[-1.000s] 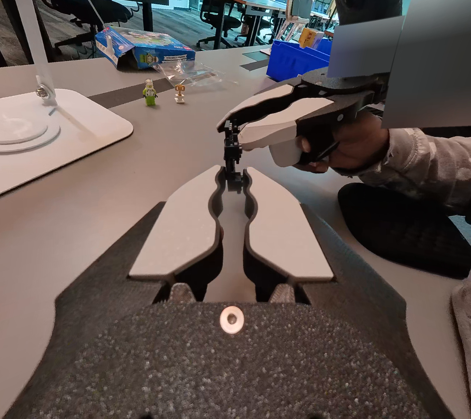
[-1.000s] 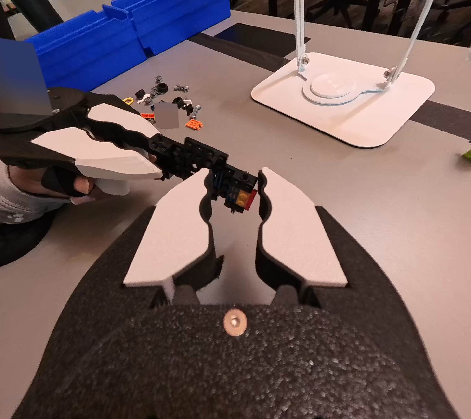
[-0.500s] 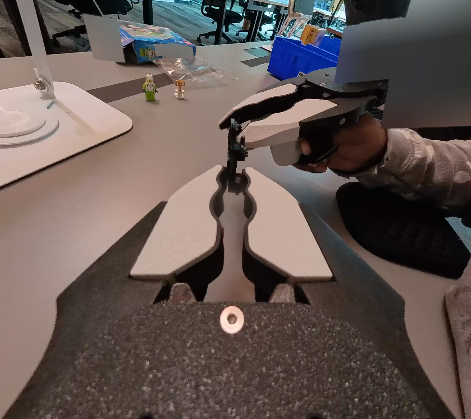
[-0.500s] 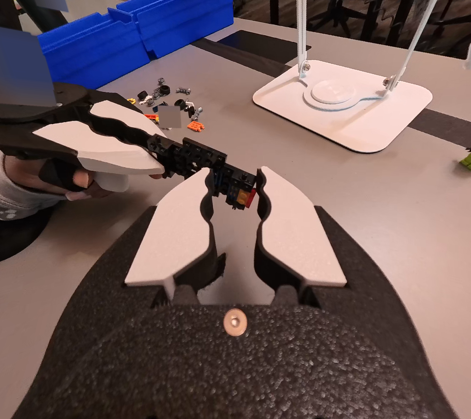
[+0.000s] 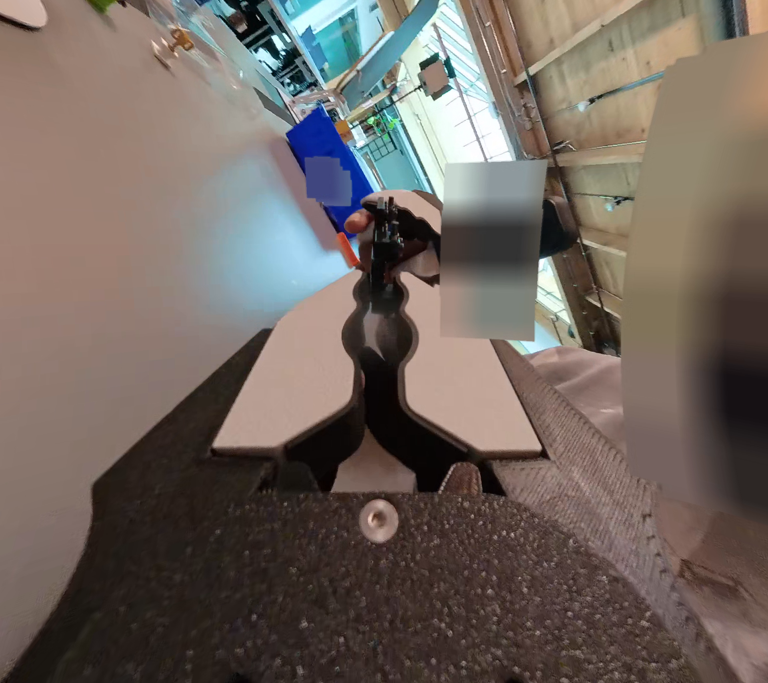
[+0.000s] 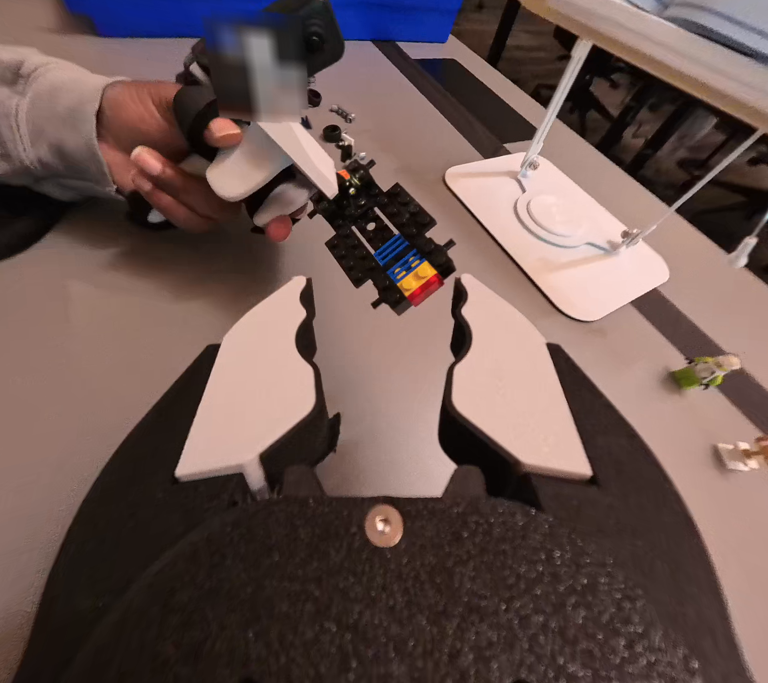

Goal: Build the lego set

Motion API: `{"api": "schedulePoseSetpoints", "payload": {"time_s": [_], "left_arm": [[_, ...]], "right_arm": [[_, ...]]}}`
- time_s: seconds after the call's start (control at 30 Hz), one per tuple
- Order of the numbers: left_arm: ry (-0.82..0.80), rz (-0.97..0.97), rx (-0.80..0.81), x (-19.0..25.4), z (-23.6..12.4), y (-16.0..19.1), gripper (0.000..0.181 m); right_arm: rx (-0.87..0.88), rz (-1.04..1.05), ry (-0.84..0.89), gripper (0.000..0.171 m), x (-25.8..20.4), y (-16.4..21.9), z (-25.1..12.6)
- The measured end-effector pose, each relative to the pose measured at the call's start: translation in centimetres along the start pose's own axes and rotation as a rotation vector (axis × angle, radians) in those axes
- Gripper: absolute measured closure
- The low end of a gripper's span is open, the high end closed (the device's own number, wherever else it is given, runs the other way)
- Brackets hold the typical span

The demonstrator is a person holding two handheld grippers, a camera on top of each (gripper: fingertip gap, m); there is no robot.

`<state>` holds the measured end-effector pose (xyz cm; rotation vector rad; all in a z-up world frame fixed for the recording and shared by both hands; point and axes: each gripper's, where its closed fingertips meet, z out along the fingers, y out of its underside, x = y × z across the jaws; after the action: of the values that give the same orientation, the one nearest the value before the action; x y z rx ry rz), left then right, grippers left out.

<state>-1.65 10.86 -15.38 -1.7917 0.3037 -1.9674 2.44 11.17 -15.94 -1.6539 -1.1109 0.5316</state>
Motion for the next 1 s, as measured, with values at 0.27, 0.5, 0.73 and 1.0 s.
{"api": "schedulePoseSetpoints", "payload": {"time_s": [0.27, 0.5, 0.73, 1.0], "left_arm": [[0.059, -0.124, -0.055, 0.0, 0.2, 0.9, 0.171], [0.059, -0.161, -0.088, -0.2, 0.3, 1.4, 0.171], [-0.022, -0.085, -0.124, -1.4, 0.2, 1.9, 0.171], [-0.547, 0.529, -0.208, -6.4, -2.1, 0.2, 0.152]], "right_arm": [[0.024, -0.099, -0.037, 0.116, 0.0, 0.0, -0.7], [0.029, -0.169, -0.077, 0.123, -0.7, 0.6, -0.6], [0.021, -0.111, -0.153, 0.129, -0.6, 2.1, -0.1], [-0.101, 0.064, -0.293, 0.129, 0.2, 5.2, 1.7]]}}
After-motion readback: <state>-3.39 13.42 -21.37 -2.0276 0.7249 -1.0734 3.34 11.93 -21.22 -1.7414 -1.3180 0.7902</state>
